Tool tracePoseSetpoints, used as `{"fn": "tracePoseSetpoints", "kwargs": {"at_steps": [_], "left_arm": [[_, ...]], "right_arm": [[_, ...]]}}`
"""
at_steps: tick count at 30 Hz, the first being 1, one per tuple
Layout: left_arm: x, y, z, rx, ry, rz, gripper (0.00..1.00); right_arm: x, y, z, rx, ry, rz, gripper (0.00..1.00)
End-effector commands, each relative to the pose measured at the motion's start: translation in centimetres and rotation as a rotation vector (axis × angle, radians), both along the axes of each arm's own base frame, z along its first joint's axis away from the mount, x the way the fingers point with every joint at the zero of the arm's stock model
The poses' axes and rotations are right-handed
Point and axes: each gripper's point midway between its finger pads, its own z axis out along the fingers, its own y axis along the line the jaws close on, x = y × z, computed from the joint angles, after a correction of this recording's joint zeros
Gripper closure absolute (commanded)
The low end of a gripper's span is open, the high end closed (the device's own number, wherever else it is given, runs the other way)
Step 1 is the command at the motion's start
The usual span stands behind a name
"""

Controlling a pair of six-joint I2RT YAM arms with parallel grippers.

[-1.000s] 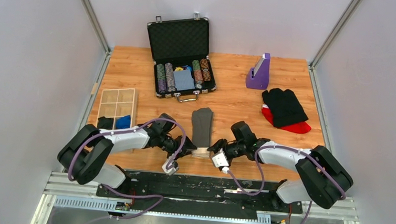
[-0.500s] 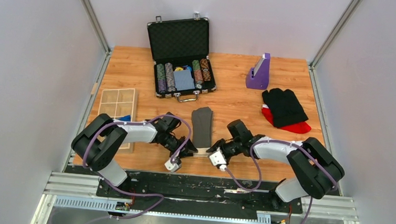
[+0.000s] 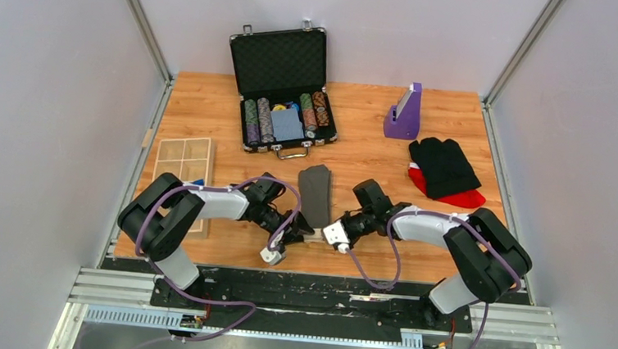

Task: Roll the underwear
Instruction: Roll the underwear to the corner of the board.

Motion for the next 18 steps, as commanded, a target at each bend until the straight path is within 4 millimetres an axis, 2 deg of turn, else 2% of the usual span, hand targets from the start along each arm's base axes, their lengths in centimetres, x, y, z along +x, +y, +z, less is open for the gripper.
{"fn": "tracePoseSetpoints", "kwargs": {"at_steps": [1,12,18], "left_arm": [[0.6,1.1,-2.4,0.065,-0.178,-0.087,0.5],[1.2,2.0,-2.2,0.084,-0.194,-0.054,0.48],[0.5,2.8,-2.0,0.078,-0.183,-0.055,0.45]], "right_arm": [[0.1,0.6,1.9,0.024,0.177,-0.065,0.94],[-0.1,0.2,3.4,0.035,0.307,-0.12,0.95],[0.0,0.1,3.6,0.028,0.389,-0.174,0.95]]}}
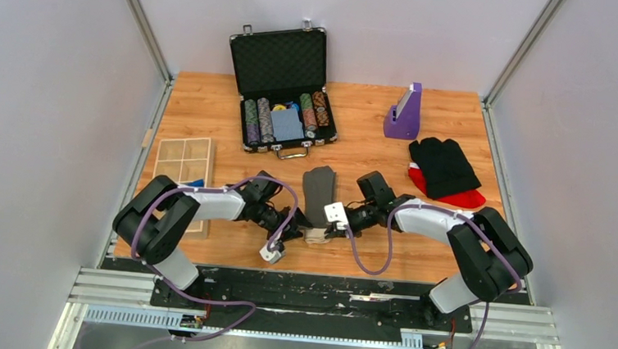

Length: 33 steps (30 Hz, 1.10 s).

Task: Roll the underwear
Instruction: Roll the underwear to the corner of the board.

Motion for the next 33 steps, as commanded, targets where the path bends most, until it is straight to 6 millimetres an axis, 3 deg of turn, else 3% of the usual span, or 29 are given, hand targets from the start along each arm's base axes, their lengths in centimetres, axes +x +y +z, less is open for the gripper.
{"fn": "tracePoseSetpoints", "kwargs": {"at_steps": [1,6,11,19,28,33], "left_arm": [[-1.4,2.4,-2.2,0.078,-0.108,-0.097,0.45],[-2.0,1.8,-1.9,0.03,-0.093,-0.121,0.44],[-0.8,0.4,-0.7,-0.043,-0.097,-0.07,0.44],[0.5,-1.0,0.8,-0.134,-0.133,-0.006,0.46],[-0.2,-1.5,1.6,-0.174,-0.105,0.017,0.52],[-1.1,-1.5,2.1,-0.196,-0.055,0.013,0.49]], "right_arm": [[0.0,0.7,1.9,0.043,0.099,-0.034,0.95],[0.8,0.6,2.0,0.041,0.154,-0.084,0.96],[1.6,0.6,2.5,0.045,0.228,-0.132,0.96],[1.3,0.6,2.6,0.049,0.272,-0.133,0.96],[1.1,0.6,2.6,0.041,0.306,-0.15,0.96],[0.8,0.4,2.4,0.036,0.313,-0.156,0.96]]}}
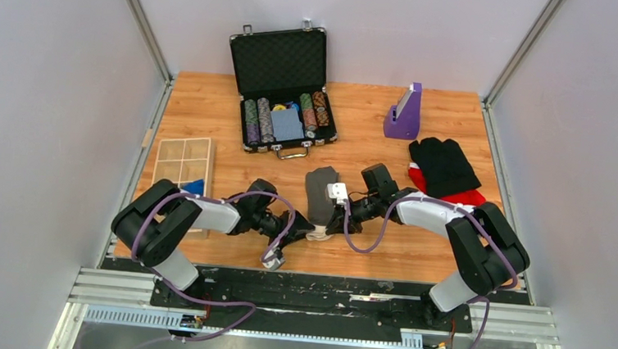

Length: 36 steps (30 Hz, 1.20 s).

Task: Roll the underwear
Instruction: Roll the underwear to the corner of the board.

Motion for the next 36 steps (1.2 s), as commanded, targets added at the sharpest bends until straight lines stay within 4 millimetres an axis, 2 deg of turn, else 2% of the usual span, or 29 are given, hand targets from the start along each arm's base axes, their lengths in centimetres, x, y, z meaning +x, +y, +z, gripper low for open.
{"fn": "tracePoseSetpoints", "kwargs": {"at_steps": [1,4,8,14,19,24,28,32,36], "left_arm": [[-0.9,-0.6,2.0,-0.069,0.026,-0.022,0.47],[-1.1,-0.5,2.0,-0.073,0.042,-0.014,0.44],[0.2,-1.3,2.3,-0.107,0.056,0.049,0.46],[0.9,-2.0,2.0,-0.129,0.047,0.066,0.51],[0.2,-1.8,1.5,-0.121,0.046,0.035,0.52],[-1.0,-0.9,0.1,-0.054,0.047,-0.012,0.51],[-1.1,-0.8,-0.3,-0.035,0.048,-0.017,0.49],[-0.6,-1.3,0.0,-0.061,0.051,-0.009,0.48],[0.6,-2.2,0.6,-0.093,0.048,0.037,0.54]], "right_arm": [[0.0,0.6,1.2,0.046,0.018,0.012,0.96],[0.0,0.6,1.2,0.045,0.015,0.01,0.96],[-0.1,0.5,1.3,0.044,0.023,0.007,0.96],[-0.4,0.4,1.1,0.038,0.048,-0.001,0.96],[-0.4,0.4,1.0,0.032,0.059,-0.008,0.96],[-0.2,0.5,1.2,0.037,0.051,-0.007,0.96],[-0.2,0.5,1.3,0.039,0.049,-0.006,0.96],[-0.3,0.5,1.4,0.042,0.059,-0.004,0.96],[-0.5,0.5,1.4,0.044,0.069,-0.005,0.96]]}}
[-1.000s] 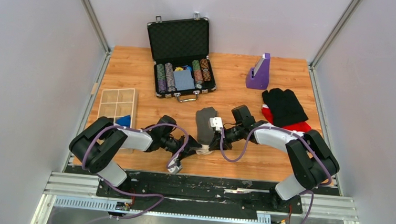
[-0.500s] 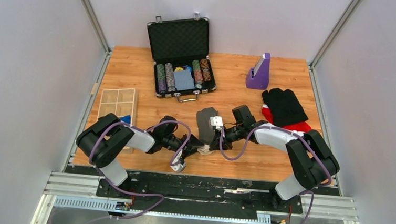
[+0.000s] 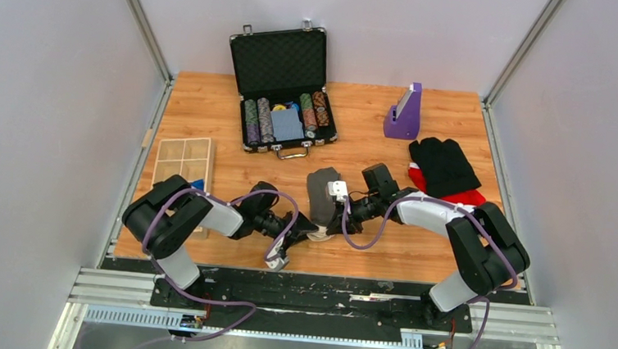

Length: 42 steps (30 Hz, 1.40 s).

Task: Roll the underwear
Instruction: Roll the underwear to the corner of the board.

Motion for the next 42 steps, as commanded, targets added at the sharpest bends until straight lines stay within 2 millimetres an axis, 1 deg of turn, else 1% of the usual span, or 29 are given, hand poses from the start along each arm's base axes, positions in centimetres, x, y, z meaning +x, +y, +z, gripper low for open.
{"fn": "tracePoseSetpoints", "kwargs": {"at_steps": [1,2,3,4,5,6,7,9,11,12,13,16,17,20,24,26,27,28,30,35,39,42], "left_arm": [[1.0,-1.2,0.7,-0.039,0.015,0.027,0.61],[1.1,-1.2,0.7,-0.041,0.013,0.03,0.64],[1.1,-1.3,0.9,-0.046,0.013,0.033,0.71],[1.1,-1.3,0.9,-0.047,0.013,0.034,0.75],[1.0,-1.2,1.2,-0.048,0.014,0.034,0.85],[0.9,-1.2,1.3,-0.05,0.017,0.03,0.89],[0.7,-1.1,1.6,-0.048,0.023,0.028,0.95],[0.1,-0.9,1.8,-0.036,0.043,0.012,1.0],[-0.5,-0.6,2.1,-0.016,0.074,-0.001,1.0],[-0.9,-0.3,1.9,0.005,0.106,-0.002,1.0],[-1.1,-0.3,2.3,0.004,0.107,-0.002,1.0],[-1.7,0.3,2.8,0.025,0.144,0.008,1.0],[-1.8,0.3,2.8,0.029,0.15,0.01,1.0],[-1.6,0.4,3.2,0.041,0.219,0.053,1.0],[-1.0,0.2,3.2,0.049,0.272,0.105,1.0],[-0.4,0.1,3.2,0.048,0.29,0.138,1.0],[-0.2,0.1,3.2,0.05,0.314,0.161,1.0],[0.0,-0.1,3.4,0.04,0.311,0.167,1.0],[0.0,-0.2,3.5,0.035,0.321,0.169,1.0],[-1.0,-0.1,3.7,0.047,0.351,0.131,1.0],[-1.4,0.0,3.5,0.07,0.376,0.12,1.0],[-1.2,-0.1,3.8,0.074,0.401,0.128,1.0]], "right_arm": [[-0.4,0.5,1.3,0.056,0.014,0.025,0.96],[-0.4,0.5,1.3,0.054,0.016,0.024,0.96],[-0.5,0.5,1.3,0.054,0.015,0.024,0.96],[-0.5,0.4,1.2,0.052,0.014,0.023,0.96],[-0.6,0.3,1.2,0.049,0.012,0.023,0.96],[-0.7,0.2,1.1,0.047,0.007,0.023,0.95],[-0.7,0.1,1.0,0.044,-0.002,0.023,0.91],[-1.0,-0.2,1.0,0.049,-0.034,0.037,0.82],[-0.9,-0.3,1.2,0.052,-0.071,0.034,0.69],[-0.7,-0.3,1.4,0.054,-0.085,0.028,0.58],[-0.5,-0.2,1.8,0.056,-0.104,0.024,0.5],[-0.1,-0.2,3.0,0.056,-0.192,0.024,0.36],[-0.2,-0.3,3.1,0.052,-0.229,0.029,0.3],[-1.2,-0.5,2.8,0.041,-0.357,0.077,0.24],[-3.0,-0.6,2.3,0.049,-0.448,0.111,0.22],[-4.0,-0.8,1.6,0.039,-0.465,0.127,0.22],[-4.1,-0.8,1.4,0.029,-0.482,0.117,0.22],[-4.1,-0.8,1.1,0.021,-0.494,0.099,0.22],[-3.3,-0.3,1.5,0.031,-0.544,0.041,0.22],[-1.9,0.1,2.2,0.031,-0.592,-0.071,0.23],[-1.5,0.1,2.7,0.035,-0.614,-0.103,0.23],[-1.9,0.2,2.6,0.045,-0.607,-0.084,0.24]]}}
